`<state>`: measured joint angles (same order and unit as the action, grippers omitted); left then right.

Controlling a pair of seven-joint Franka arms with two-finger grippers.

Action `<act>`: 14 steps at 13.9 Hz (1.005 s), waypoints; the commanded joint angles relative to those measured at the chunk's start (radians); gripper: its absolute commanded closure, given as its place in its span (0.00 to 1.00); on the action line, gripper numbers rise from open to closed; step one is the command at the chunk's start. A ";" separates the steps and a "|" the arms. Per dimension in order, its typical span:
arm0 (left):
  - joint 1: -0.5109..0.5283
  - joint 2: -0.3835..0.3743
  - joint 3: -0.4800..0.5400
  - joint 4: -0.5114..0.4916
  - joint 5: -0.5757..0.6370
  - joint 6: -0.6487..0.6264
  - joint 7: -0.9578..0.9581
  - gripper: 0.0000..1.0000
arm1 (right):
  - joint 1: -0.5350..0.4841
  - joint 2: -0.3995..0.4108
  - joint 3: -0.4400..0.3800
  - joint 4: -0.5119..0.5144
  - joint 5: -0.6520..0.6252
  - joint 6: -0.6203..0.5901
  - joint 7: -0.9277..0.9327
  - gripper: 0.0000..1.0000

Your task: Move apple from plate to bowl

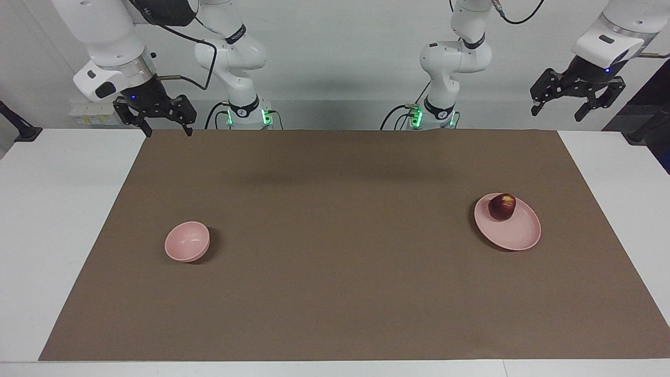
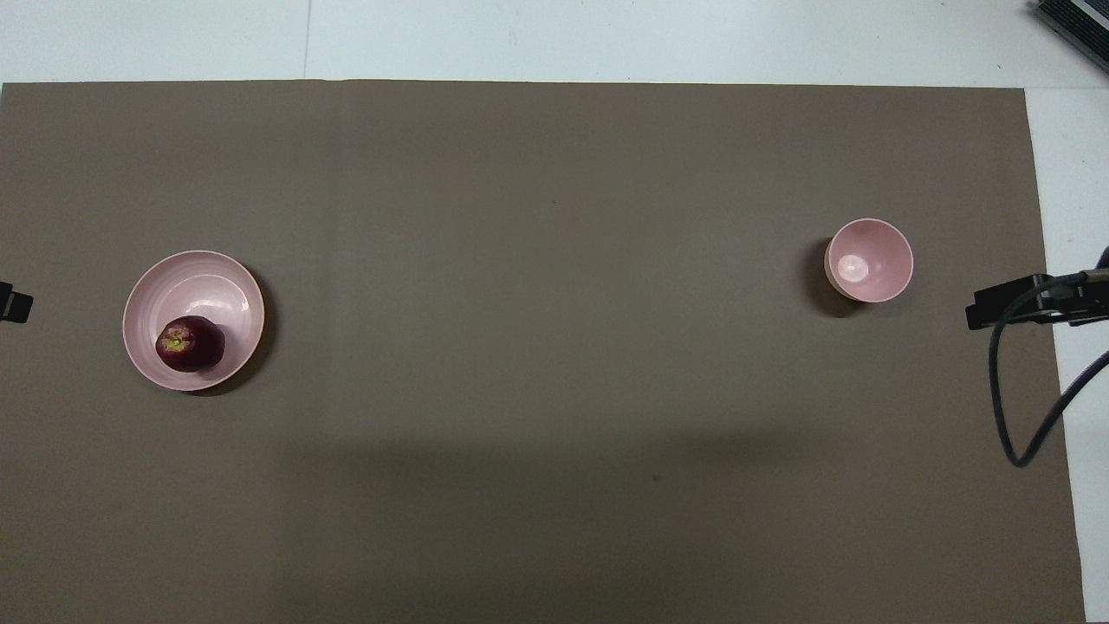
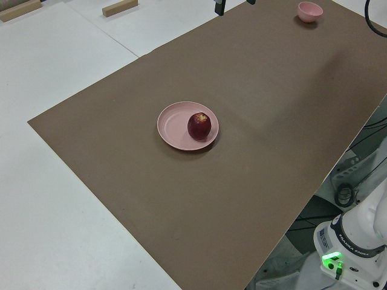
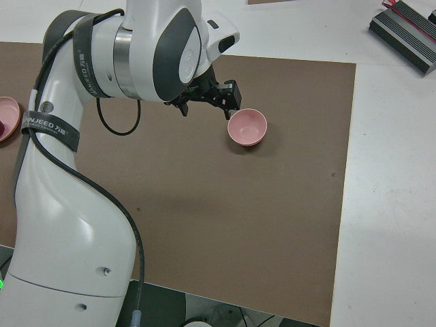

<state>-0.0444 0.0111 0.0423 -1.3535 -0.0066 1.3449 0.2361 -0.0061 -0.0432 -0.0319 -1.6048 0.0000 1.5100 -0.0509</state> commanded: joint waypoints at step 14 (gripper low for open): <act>0.003 -0.028 -0.016 -0.044 0.011 0.071 -0.008 0.00 | -0.006 0.005 0.003 0.009 0.021 0.007 0.016 0.00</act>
<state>-0.0444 0.0105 0.0350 -1.3557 -0.0066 1.3717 0.2357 -0.0061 -0.0432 -0.0319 -1.6048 0.0001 1.5100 -0.0509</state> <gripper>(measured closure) 0.000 0.000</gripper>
